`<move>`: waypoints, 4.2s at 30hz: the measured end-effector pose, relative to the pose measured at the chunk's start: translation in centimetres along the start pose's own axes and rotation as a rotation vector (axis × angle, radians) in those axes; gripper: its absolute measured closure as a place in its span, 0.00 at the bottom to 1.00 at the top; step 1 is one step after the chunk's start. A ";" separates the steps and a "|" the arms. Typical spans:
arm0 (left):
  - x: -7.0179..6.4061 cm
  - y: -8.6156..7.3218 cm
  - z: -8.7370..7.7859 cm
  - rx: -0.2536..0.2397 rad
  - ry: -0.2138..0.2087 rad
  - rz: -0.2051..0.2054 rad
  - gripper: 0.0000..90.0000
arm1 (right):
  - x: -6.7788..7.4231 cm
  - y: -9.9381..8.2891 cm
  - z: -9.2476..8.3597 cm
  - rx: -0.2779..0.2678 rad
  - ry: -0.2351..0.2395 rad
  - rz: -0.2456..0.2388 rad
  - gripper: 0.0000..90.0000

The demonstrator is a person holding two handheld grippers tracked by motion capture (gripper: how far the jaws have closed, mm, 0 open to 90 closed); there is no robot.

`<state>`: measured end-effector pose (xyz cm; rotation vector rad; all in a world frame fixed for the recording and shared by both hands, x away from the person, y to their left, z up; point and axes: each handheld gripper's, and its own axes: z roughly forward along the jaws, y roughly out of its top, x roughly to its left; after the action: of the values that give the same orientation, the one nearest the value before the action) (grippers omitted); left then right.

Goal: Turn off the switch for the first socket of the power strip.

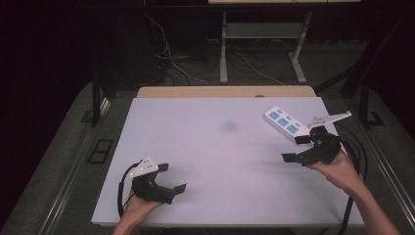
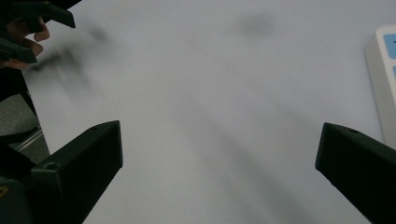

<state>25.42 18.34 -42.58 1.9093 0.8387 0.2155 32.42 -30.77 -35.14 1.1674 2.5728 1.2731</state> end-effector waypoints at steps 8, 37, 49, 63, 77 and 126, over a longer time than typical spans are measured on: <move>0.0 0.0 0.0 0.000 0.000 0.000 0.00 | -1.1 0.6 -0.2 -0.002 -0.003 0.010 0.01; 0.1 -0.1 0.0 0.003 0.003 -0.001 0.00 | -4.9 2.5 -0.7 0.001 -0.070 0.051 0.01; 0.2 -0.1 0.0 0.003 0.002 -0.003 0.00 | -6.3 3.8 -0.7 -0.002 -0.099 0.064 0.01; 0.2 -0.1 -0.1 0.004 0.001 -0.003 0.00 | -8.7 4.4 0.0 -0.017 -0.138 0.115 0.01; 0.3 -0.1 -0.1 0.003 0.002 0.000 0.00 | -10.2 4.5 0.1 -0.032 -0.217 0.111 0.36; 0.6 -0.2 -0.1 0.020 0.006 0.007 0.00 | -15.4 2.7 3.5 -0.001 -0.278 0.233 1.00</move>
<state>25.74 18.85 -42.85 1.9312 0.8411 0.2180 46.32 -37.30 -39.83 1.5582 2.2910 1.0559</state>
